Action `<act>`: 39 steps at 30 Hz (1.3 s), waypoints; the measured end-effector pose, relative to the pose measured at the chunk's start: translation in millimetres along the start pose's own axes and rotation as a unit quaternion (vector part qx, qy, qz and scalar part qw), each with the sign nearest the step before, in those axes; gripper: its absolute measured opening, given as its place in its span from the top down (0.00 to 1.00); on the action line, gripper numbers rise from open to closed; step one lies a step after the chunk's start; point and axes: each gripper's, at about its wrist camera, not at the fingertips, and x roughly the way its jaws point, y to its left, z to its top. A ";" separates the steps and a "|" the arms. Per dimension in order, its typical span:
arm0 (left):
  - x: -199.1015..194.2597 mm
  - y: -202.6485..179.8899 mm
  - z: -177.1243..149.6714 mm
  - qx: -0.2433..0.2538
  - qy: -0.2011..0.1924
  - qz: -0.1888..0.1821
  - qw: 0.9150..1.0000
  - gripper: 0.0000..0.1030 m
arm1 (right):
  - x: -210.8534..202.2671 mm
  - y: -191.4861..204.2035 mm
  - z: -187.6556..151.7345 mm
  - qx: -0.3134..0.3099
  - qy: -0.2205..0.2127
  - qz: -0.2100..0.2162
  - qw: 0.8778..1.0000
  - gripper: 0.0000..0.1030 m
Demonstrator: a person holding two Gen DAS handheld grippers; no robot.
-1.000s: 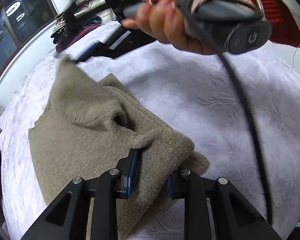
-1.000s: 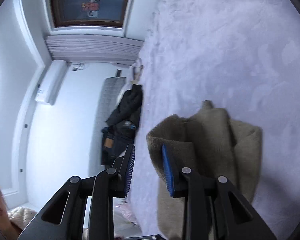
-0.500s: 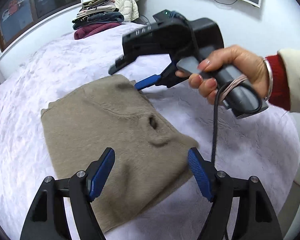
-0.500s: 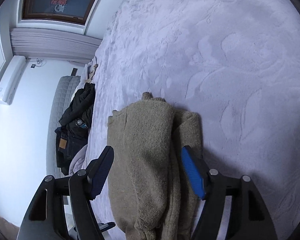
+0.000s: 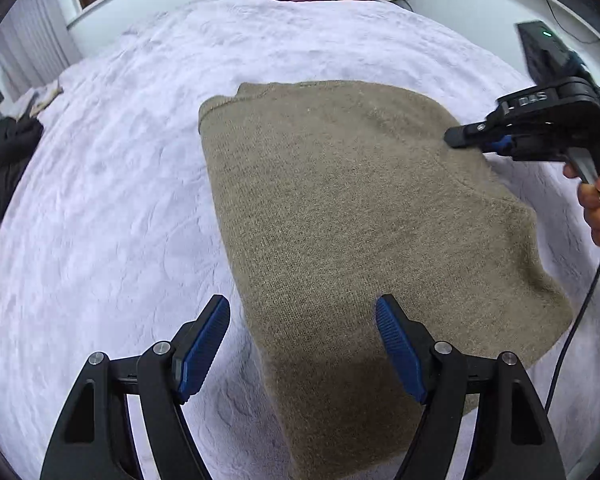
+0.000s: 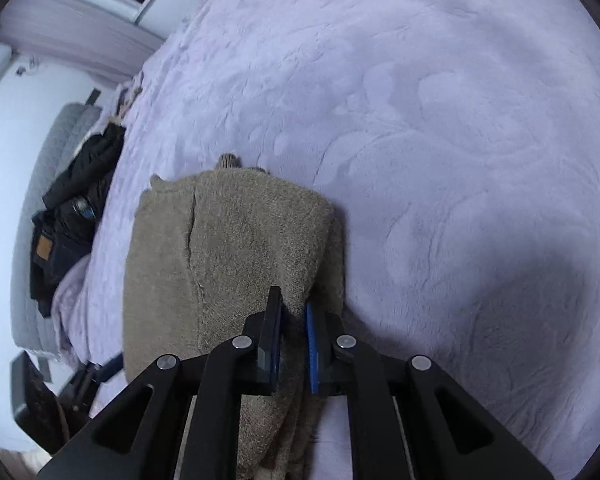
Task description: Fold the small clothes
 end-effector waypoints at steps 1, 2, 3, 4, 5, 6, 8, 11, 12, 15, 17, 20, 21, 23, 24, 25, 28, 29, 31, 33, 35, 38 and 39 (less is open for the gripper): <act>0.7 2.4 0.1 -0.005 0.001 -0.003 1.000 0.26 | -6.9 -0.5 -4.2 0.008 -0.011 -0.001 1.000 0.68; 1.1 4.2 0.4 -0.010 0.003 -0.007 1.000 0.26 | -14.3 -0.3 -10.9 0.014 -0.013 -0.002 1.000 0.62; 1.1 6.7 1.7 -0.016 0.006 -0.012 1.000 0.26 | -21.7 -0.1 -19.1 0.017 -0.011 0.007 1.000 0.60; 0.7 9.9 4.1 -0.022 0.007 -0.015 1.000 0.26 | -29.4 0.5 -30.5 0.020 -0.007 0.026 0.999 0.60; -0.3 13.1 6.5 -0.025 0.007 -0.015 1.000 0.26 | -36.3 1.1 -43.7 0.024 0.003 0.044 0.999 0.60; -1.0 14.9 10.7 -0.028 0.007 -0.015 0.999 0.26 | -41.2 1.4 -55.9 0.027 0.013 0.055 0.998 0.60; -5.3 20.7 11.5 -0.037 0.005 -0.014 0.999 0.26 | -49.8 4.9 -82.6 0.030 0.034 0.071 0.996 0.60; -3.5 28.0 14.7 -0.050 0.012 -0.016 0.999 0.26 | -49.4 21.3 -105.6 0.014 0.051 0.073 0.996 0.60; -2.1 30.0 15.9 -0.053 0.016 -0.017 0.998 0.26 | -46.5 28.9 -110.0 -0.002 0.052 0.062 0.997 0.60; -7.8 28.7 13.3 -0.050 0.016 -0.009 0.999 0.26 | -34.9 47.8 -112.2 -0.052 0.047 -0.006 0.997 0.64; -11.4 27.5 11.6 -0.042 0.009 0.002 0.999 0.26 | -33.3 47.2 -109.6 -0.043 0.037 -0.034 0.998 0.90; -8.4 30.1 4.6 -0.047 0.019 -0.008 0.999 0.26 | -34.0 15.7 -120.8 0.039 0.029 -0.028 0.998 0.91; -6.7 30.9 1.2 -0.050 0.025 -0.010 0.998 0.26 | -32.2 1.2 -127.1 0.071 0.032 -0.020 0.997 0.91; -4.9 32.8 -2.1 -0.053 0.028 -0.012 0.998 0.26 | -34.7 -16.4 -139.4 0.113 0.023 -0.001 0.993 0.91; -5.4 34.4 -2.5 -0.057 0.027 -0.014 0.998 0.26 | -38.3 -23.0 -144.7 0.132 0.017 0.012 0.991 0.91; -6.2 35.8 -2.1 -0.062 0.028 -0.015 0.998 0.26 | -42.5 -26.2 -148.6 0.142 0.015 0.013 0.990 0.91; -11.1 42.4 -0.5 -0.076 0.025 -0.015 0.997 0.26 | -56.6 -23.6 -151.8 0.132 0.013 -0.030 0.991 0.90; -14.1 45.3 0.3 -0.081 0.023 -0.015 0.996 0.26 | -63.3 -20.1 -151.8 0.126 0.007 -0.036 0.991 0.89; -18.8 51.0 1.3 -0.084 0.017 -0.016 0.996 0.26 | -77.0 -6.2 -148.8 0.102 -0.016 -0.045 0.994 0.88; -18.5 53.4 0.4 -0.079 0.018 -0.015 0.997 0.26 | -88.0 16.9 -143.4 0.055 -0.039 -0.046 0.997 0.88; -11.4 51.8 -4.4 -0.069 0.033 -0.016 0.997 0.26 | -89.4 39.7 -140.4 0.004 -0.047 -0.039 0.998 0.88; -4.4 48.8 -13.2 -0.064 0.027 -0.012 0.997 0.25 | -74.1 64.3 -135.1 -0.051 -0.039 -0.050 0.997 0.88; -2.4 49.2 -15.0 -0.067 0.025 -0.011 0.997 0.23 | -64.5 66.9 -129.9 -0.057 -0.035 -0.056 0.996 0.88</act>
